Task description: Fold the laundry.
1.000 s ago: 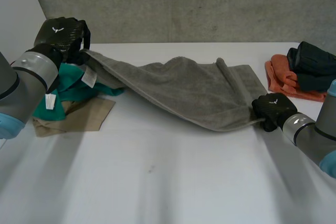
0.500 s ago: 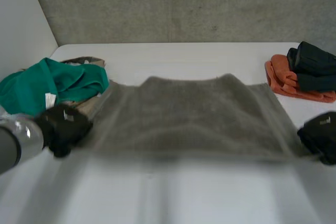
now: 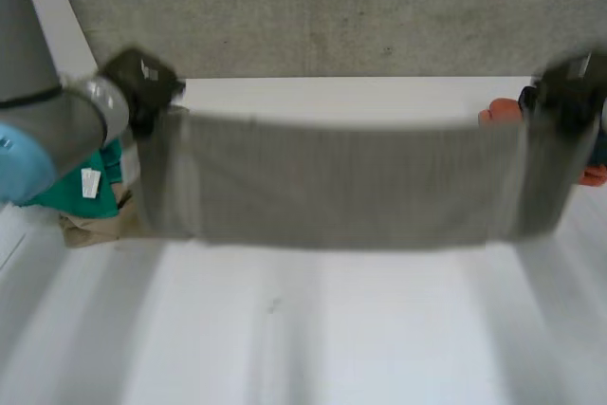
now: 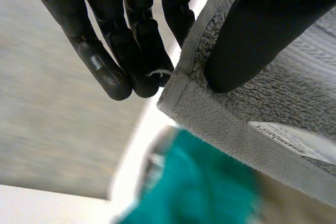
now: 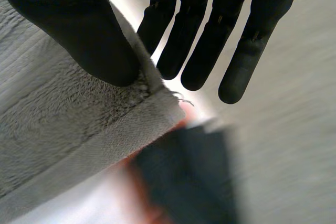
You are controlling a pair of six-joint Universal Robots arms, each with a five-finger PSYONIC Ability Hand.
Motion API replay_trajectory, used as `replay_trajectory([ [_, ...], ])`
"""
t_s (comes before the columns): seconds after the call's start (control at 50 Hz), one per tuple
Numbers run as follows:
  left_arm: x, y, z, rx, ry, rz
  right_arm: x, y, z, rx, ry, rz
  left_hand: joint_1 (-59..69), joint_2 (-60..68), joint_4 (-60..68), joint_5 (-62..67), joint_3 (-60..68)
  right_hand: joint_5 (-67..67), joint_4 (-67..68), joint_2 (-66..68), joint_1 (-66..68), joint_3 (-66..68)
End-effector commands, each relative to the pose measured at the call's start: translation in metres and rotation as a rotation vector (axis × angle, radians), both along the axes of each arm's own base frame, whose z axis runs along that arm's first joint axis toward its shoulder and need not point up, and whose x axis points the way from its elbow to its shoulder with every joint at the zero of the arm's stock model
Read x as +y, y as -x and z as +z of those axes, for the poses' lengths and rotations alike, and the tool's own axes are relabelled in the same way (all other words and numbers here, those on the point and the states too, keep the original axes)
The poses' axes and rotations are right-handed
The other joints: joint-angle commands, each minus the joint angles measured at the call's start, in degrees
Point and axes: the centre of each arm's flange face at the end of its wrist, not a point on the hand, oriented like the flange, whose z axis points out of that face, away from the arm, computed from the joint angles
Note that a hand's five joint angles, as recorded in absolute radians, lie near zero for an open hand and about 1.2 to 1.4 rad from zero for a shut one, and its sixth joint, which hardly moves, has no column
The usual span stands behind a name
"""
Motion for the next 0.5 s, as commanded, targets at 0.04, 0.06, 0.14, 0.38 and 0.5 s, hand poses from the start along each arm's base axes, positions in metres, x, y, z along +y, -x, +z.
replay_trajectory([
  [0.04, -0.035, -0.023, 0.167, 0.622, 0.612, 0.042, -0.034, -0.002, 0.119, -0.414, 0.586, 0.0, 13.57, 11.3, 11.33, 13.26, 11.78, 12.81, 11.53, 12.44, 14.9, 11.91],
  [0.06, -0.034, -0.023, 0.173, 0.662, 0.636, 0.027, -0.033, -0.002, 0.125, -0.446, 0.622, 0.009, 13.57, 11.3, 11.33, 13.26, 11.78, 12.81, 11.53, 12.44, 14.9, 11.91],
  [0.14, -0.031, -0.019, 0.181, 0.782, 0.688, -0.055, -0.025, -0.006, 0.136, -0.55, 0.715, 0.07, 13.57, 11.3, 11.33, 13.26, 11.78, 12.81, 11.53, 12.44, 14.9, 11.91],
  [0.38, -0.059, -0.021, 0.105, 0.741, 0.537, -0.021, -0.028, -0.012, 0.08, -0.535, 0.6, 0.068, 13.57, 11.3, 11.33, 13.26, 11.78, 12.81, 11.53, 12.44, 14.9, 11.91],
  [0.5, -0.069, -0.022, 0.04, 0.688, 0.362, 0.056, -0.034, -0.016, 0.031, -0.495, 0.436, 0.04, 13.57, 11.3, 11.33, 13.26, 11.78, 12.81, 11.53, 12.44, 14.9, 11.91],
])
